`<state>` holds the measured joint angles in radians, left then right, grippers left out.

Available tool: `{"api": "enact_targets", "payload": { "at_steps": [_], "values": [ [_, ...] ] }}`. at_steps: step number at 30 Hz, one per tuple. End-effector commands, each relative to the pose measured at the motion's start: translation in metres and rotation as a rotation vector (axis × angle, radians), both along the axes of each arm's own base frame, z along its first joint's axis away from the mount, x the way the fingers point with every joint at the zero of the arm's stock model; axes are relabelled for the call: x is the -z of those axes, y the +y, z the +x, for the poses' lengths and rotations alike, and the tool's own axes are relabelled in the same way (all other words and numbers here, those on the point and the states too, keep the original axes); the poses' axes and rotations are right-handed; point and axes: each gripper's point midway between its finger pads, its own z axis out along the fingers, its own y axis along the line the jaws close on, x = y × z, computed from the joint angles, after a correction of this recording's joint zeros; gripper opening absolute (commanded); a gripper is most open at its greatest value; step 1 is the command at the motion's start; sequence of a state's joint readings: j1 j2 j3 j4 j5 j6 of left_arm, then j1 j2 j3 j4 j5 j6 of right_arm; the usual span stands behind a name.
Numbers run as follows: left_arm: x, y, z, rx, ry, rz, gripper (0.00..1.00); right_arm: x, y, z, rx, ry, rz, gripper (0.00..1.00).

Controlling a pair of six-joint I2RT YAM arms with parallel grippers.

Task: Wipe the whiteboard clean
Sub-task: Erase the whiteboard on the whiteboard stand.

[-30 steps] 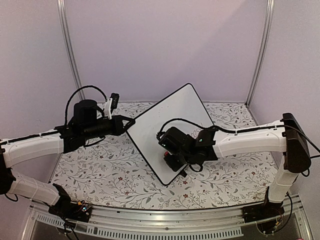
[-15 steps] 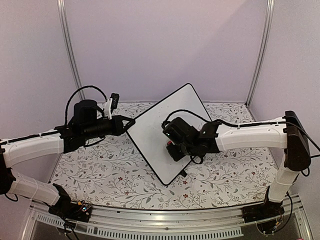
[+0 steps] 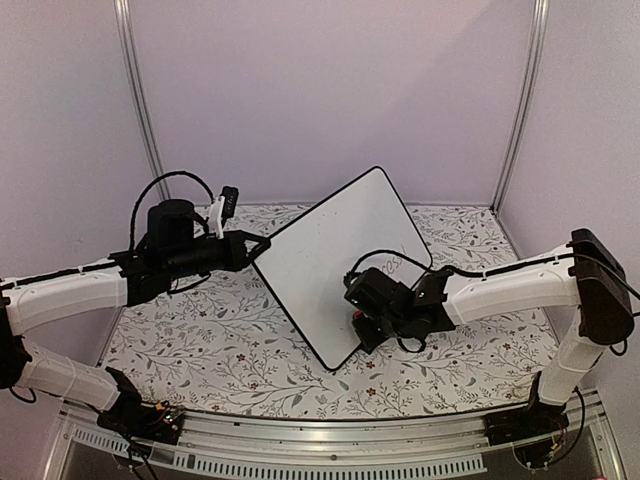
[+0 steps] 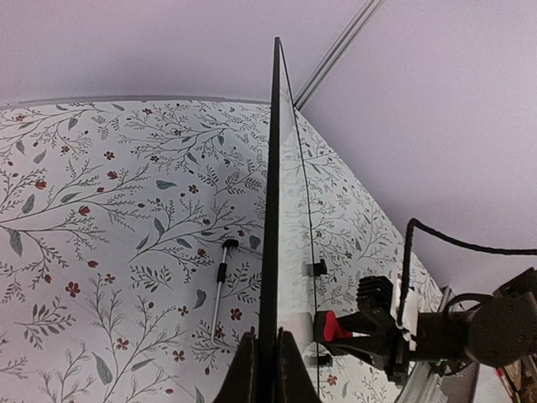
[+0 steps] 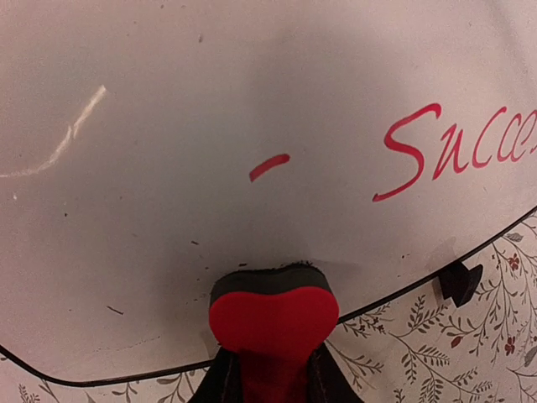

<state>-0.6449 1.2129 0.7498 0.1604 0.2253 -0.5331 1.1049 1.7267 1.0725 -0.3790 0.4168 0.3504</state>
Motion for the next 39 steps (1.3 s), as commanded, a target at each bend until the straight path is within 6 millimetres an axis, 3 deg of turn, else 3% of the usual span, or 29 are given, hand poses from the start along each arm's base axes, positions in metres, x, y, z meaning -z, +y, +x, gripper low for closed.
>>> {"api": "enact_targets", "payload": {
  "at_steps": [1, 5, 9, 17, 24, 28, 32, 39],
  "values": [
    [0.003, -0.014, -0.013, 0.1, -0.034, 0.03, 0.0, 0.026, -0.008, -0.02, -0.009, 0.093, -0.013, 0.21],
    [0.004, -0.014, -0.013, 0.1, -0.034, 0.032, 0.0, 0.027, -0.008, -0.023, -0.007, 0.106, 0.002, 0.21],
    [0.005, -0.014, -0.013, 0.102, -0.031, 0.033, 0.0, 0.012, 0.0, -0.017, -0.015, 0.075, 0.038, 0.22],
    [0.003, -0.013, -0.013, 0.099, -0.036, 0.034, 0.0, -0.039, 0.008, 0.025, 0.034, -0.043, 0.107, 0.22],
    [0.003, -0.013, -0.013, 0.1, -0.037, 0.032, 0.0, -0.06, 0.019, 0.046, 0.021, -0.088, 0.123, 0.22],
    [0.002, -0.013, -0.013, 0.1, -0.038, 0.031, 0.0, -0.06, 0.025, 0.052, 0.006, -0.089, 0.118, 0.23],
    [0.001, -0.013, -0.013, 0.098, -0.04, 0.031, 0.0, -0.044, 0.023, 0.048, -0.003, -0.051, 0.098, 0.23],
    [0.001, -0.014, -0.014, 0.104, -0.037, 0.027, 0.0, -0.016, 0.0, 0.029, 0.027, 0.018, 0.085, 0.22]
  ]
}}
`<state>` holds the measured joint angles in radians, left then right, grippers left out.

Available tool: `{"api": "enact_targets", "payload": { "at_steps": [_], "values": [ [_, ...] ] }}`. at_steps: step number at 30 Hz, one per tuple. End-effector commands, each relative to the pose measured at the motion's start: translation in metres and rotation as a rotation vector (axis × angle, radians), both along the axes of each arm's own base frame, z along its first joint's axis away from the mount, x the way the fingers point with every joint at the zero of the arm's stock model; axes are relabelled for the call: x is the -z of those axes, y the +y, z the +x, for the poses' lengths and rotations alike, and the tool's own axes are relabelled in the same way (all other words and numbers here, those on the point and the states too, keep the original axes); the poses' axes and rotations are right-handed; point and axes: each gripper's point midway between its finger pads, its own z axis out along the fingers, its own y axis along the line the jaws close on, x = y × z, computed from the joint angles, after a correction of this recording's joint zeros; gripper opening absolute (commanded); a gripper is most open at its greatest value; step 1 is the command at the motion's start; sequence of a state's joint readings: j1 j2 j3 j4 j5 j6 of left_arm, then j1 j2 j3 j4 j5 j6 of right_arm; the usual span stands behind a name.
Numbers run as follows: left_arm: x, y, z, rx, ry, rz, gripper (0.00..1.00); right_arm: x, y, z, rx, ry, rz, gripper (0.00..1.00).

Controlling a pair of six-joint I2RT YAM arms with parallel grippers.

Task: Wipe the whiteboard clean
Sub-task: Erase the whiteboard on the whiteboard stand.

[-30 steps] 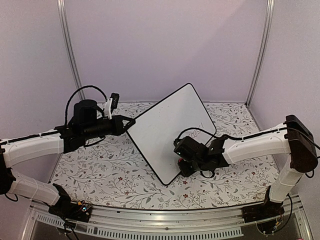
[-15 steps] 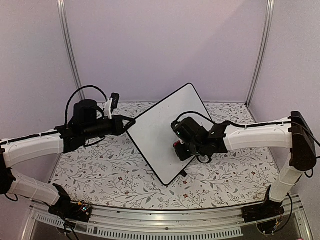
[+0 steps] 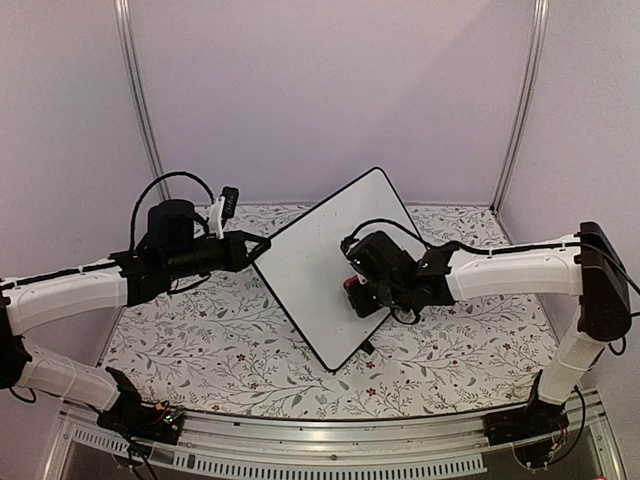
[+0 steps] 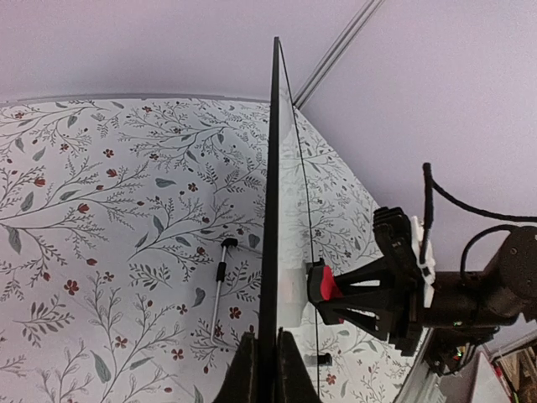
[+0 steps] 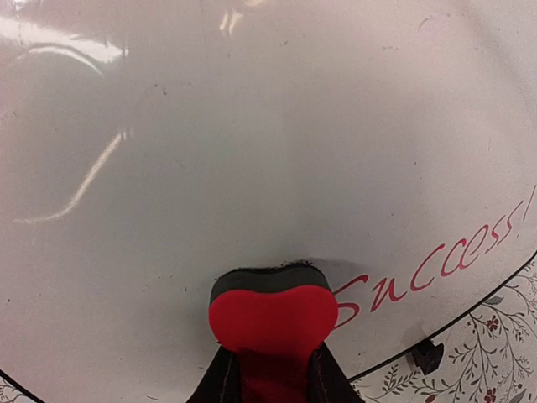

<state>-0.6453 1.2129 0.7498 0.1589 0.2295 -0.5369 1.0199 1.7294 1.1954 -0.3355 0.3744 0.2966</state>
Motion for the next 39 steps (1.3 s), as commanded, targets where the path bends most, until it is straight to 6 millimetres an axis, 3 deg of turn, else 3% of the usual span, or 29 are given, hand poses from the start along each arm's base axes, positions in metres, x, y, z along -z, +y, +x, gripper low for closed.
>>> {"api": "enact_targets", "payload": {
  "at_steps": [1, 14, 26, 32, 39],
  "values": [
    [0.001, -0.014, -0.013, 0.103, -0.04, 0.029, 0.0, 0.035, -0.023, -0.018, 0.008, 0.087, -0.044, 0.22],
    [0.001, -0.013, -0.013, 0.1, -0.042, 0.028, 0.0, 0.056, -0.051, -0.034, 0.054, 0.129, -0.039, 0.22],
    [0.0, -0.013, -0.014, 0.1, -0.046, 0.029, 0.0, 0.026, -0.047, 0.004, 0.087, 0.072, 0.029, 0.22],
    [-0.001, -0.013, -0.014, 0.099, -0.048, 0.028, 0.0, 0.022, -0.032, 0.02, 0.067, 0.051, 0.032, 0.22],
    [-0.002, -0.013, -0.014, 0.101, -0.05, 0.025, 0.0, 0.0, -0.025, 0.043, 0.083, -0.005, 0.054, 0.23]
  ]
}}
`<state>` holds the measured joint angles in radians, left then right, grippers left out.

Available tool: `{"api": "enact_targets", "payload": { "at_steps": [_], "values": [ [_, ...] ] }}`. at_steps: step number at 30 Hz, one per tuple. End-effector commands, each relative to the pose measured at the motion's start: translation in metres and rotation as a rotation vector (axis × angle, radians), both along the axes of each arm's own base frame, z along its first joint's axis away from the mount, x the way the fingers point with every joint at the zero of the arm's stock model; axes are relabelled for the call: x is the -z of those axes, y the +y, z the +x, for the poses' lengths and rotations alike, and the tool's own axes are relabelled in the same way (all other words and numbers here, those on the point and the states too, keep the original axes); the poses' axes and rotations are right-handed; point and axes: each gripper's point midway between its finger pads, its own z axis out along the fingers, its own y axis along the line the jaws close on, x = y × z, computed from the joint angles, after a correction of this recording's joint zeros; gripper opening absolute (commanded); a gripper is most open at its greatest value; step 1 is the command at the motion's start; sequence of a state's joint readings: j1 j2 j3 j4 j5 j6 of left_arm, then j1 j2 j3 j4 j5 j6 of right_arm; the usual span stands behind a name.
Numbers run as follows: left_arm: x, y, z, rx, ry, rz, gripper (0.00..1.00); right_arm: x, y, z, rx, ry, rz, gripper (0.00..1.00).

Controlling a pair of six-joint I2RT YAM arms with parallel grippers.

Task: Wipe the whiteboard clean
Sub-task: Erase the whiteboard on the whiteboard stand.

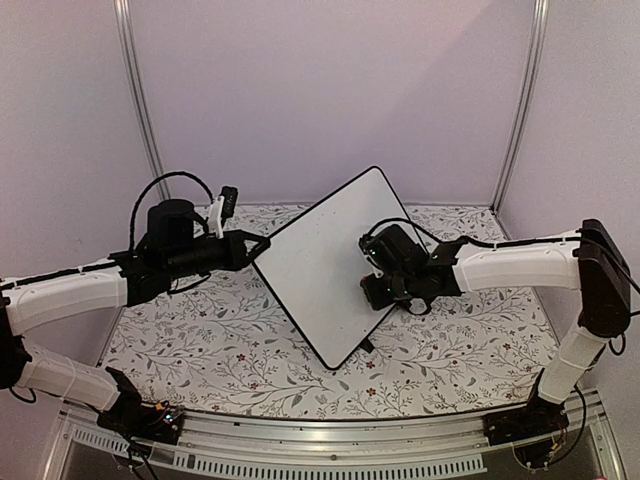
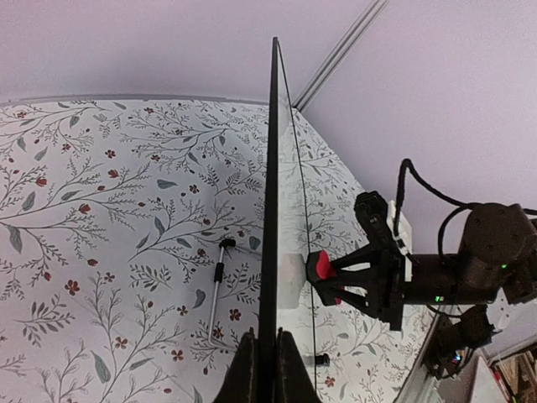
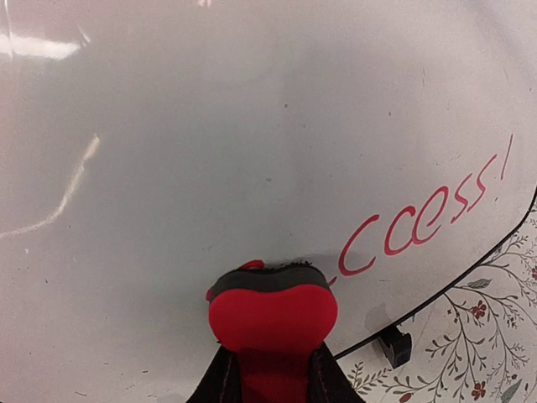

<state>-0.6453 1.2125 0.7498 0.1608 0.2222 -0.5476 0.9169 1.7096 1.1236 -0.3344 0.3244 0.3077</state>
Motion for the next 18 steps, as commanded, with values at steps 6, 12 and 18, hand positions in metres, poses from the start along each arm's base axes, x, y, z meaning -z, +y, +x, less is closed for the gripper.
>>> {"api": "enact_targets", "payload": {
  "at_steps": [6, 12, 18],
  "values": [
    [-0.003, -0.013, -0.015, 0.112, -0.056, 0.03, 0.0, -0.032, 0.016, 0.031, 0.013, -0.093, 0.085, 0.23],
    [-0.003, -0.014, -0.016, 0.115, -0.057, 0.029, 0.0, -0.011, 0.021, 0.016, -0.038, -0.012, 0.095, 0.23],
    [-0.003, -0.014, -0.016, 0.116, -0.056, 0.027, 0.0, 0.014, 0.015, -0.009, -0.067, 0.068, 0.101, 0.22]
  ]
}}
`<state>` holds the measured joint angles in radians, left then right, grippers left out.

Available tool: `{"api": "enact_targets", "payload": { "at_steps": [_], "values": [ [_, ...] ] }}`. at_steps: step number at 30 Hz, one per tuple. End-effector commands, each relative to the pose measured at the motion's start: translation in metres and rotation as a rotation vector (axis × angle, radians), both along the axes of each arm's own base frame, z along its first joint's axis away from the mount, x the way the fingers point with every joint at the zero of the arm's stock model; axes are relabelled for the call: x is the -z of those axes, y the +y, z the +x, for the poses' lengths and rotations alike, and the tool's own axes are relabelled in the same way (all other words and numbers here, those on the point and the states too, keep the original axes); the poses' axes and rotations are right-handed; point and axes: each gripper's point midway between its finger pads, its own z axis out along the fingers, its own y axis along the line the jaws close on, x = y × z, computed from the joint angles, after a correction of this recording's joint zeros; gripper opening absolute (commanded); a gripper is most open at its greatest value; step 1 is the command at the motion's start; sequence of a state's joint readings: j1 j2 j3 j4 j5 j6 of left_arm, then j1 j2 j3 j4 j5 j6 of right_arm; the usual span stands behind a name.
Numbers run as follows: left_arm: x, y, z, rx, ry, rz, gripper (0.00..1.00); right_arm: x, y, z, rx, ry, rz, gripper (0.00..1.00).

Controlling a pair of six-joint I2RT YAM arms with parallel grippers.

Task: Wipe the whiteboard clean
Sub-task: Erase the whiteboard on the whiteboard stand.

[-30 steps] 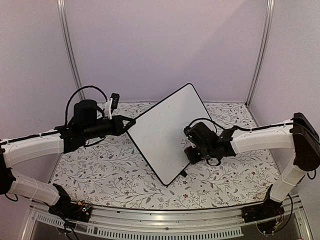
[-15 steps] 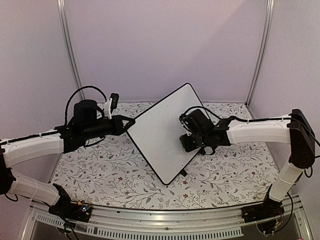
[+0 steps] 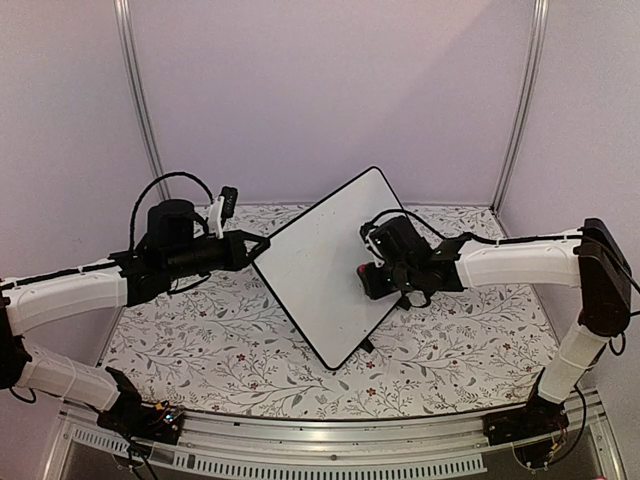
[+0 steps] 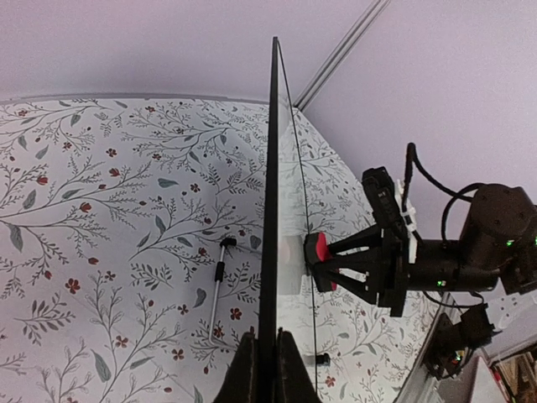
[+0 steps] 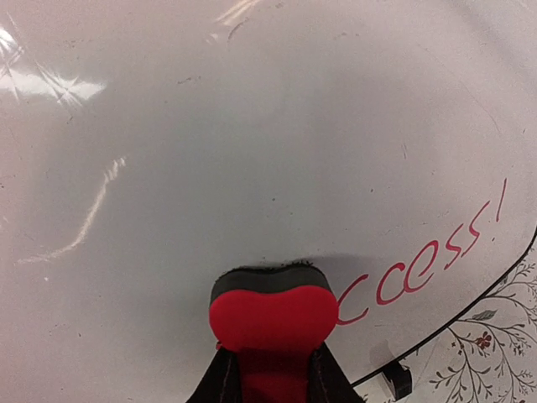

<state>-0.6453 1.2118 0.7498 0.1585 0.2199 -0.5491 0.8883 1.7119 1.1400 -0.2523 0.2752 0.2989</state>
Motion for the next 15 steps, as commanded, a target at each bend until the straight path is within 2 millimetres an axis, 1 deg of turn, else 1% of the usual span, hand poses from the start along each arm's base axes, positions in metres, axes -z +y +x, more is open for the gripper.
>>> {"api": "enact_targets", "payload": {
  "at_steps": [1, 11, 15],
  "values": [
    [-0.002, -0.015, -0.016, 0.119, -0.057, 0.027, 0.0, 0.032, 0.001, -0.028, -0.065, 0.104, 0.004, 0.22],
    [-0.001, -0.015, -0.016, 0.118, -0.054, 0.029, 0.0, 0.048, -0.011, -0.052, -0.068, 0.145, -0.017, 0.22],
    [0.0, -0.015, -0.015, 0.119, -0.053, 0.031, 0.0, 0.058, -0.021, -0.062, -0.052, 0.166, -0.031, 0.22]
  ]
}}
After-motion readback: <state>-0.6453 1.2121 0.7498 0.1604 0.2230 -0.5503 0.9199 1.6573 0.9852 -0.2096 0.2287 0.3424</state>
